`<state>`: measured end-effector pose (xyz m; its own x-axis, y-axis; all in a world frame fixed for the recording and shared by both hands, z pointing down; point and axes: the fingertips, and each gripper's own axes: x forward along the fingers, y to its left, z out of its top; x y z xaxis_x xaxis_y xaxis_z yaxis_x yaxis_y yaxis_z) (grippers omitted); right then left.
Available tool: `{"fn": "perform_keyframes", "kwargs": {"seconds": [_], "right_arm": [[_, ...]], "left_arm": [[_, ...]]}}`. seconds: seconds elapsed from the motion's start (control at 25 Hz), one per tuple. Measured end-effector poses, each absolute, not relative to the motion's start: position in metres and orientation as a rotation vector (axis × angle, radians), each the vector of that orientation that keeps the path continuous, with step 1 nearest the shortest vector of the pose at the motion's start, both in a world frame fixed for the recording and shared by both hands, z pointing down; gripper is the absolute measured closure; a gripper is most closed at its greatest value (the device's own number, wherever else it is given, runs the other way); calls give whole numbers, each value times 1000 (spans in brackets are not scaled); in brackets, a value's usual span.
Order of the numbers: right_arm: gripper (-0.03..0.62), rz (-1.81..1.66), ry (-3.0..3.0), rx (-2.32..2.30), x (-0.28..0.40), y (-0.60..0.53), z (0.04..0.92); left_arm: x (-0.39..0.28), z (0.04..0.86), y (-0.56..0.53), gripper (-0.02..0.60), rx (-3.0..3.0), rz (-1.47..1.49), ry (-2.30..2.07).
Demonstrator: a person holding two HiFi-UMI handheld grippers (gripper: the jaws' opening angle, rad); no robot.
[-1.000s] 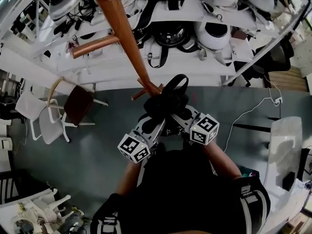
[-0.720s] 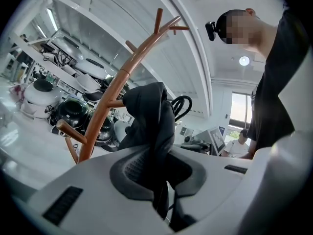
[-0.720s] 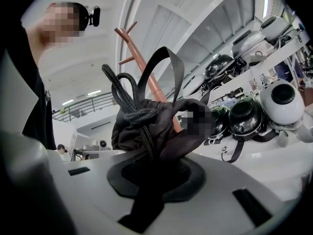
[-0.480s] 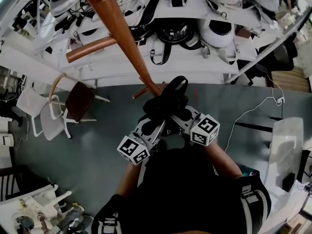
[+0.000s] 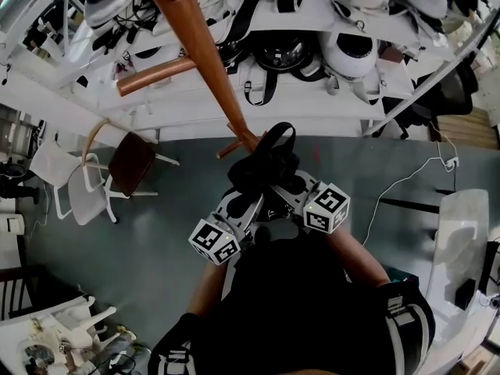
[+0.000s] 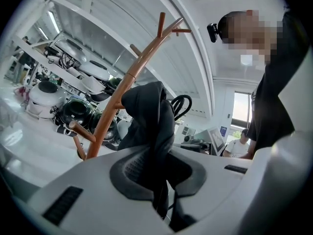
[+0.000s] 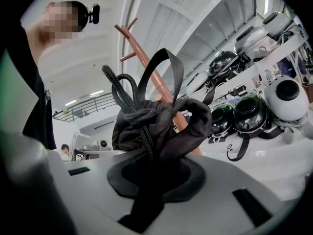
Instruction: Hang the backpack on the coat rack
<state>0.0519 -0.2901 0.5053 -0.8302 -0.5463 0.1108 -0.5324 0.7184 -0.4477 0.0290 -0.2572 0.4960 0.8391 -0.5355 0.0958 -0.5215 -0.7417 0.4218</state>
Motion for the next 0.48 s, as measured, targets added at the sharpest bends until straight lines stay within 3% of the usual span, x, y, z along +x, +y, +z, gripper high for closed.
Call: {"fn": "perform_keyframes", "kwargs": {"seconds": [0.48], "right_arm": [[517, -761, 2939, -818, 39, -298, 515]], "left_arm": [[18, 507, -263, 530, 2536, -31, -852]]}}
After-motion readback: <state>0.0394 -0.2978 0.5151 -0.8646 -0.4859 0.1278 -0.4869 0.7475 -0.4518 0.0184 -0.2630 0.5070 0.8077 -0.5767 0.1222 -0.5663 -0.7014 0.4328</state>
